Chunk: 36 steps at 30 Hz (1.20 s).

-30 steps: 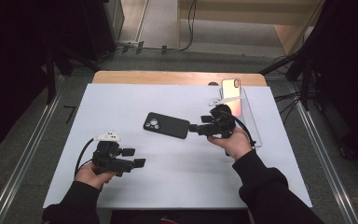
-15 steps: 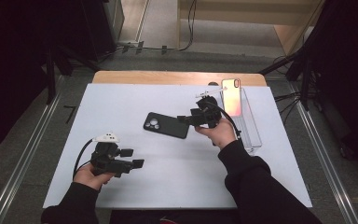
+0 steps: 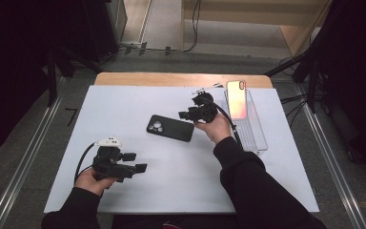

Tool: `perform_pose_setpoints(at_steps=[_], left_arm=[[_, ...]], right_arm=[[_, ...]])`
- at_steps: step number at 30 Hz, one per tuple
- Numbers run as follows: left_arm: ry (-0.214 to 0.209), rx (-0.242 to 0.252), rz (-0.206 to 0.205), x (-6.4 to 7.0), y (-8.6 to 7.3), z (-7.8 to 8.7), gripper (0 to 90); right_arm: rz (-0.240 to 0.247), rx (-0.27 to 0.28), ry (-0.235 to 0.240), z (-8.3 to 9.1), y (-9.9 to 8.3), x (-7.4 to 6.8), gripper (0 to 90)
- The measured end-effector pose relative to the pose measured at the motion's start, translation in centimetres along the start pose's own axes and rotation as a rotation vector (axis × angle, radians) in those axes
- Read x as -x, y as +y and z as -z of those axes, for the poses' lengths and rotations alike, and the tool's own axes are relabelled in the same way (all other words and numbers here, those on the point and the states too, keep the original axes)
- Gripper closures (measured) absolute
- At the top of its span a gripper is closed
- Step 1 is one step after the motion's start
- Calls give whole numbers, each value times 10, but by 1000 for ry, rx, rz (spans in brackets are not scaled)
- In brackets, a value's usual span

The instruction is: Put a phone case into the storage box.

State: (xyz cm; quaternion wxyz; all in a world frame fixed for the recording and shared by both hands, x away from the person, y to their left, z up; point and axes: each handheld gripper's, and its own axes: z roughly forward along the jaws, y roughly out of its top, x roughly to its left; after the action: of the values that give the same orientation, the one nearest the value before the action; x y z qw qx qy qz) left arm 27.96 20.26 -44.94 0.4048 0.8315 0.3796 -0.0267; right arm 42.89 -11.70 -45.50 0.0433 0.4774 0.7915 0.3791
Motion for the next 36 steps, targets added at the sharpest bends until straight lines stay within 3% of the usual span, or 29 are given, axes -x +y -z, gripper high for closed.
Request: perform_pose_setpoints(at_steps=[3, 6, 9, 18, 21, 36], left_arm=[[3, -6, -5, 0, 0, 0, 294], [2, -4, -5, 0, 0, -1, 294], [2, -4, -5, 0, 0, -1, 294], [2, -8, -3, -1, 0, 0, 294], [3, -5, -3, -1, 0, 0, 294], [6, -5, 0, -2, 0, 1, 294]], right_arm=[[-25, -25, 12, -8, 2, 4, 636], [-20, -39, 5, -18, 1, 7, 802], [-29, -49, -8, -27, 0, 9, 867], [2, -76, -70, -48, -3, 13, 873], [4, -103, -68, -52, -6, 14, 873], [64, -137, -45, -40, -28, -4, 873]])
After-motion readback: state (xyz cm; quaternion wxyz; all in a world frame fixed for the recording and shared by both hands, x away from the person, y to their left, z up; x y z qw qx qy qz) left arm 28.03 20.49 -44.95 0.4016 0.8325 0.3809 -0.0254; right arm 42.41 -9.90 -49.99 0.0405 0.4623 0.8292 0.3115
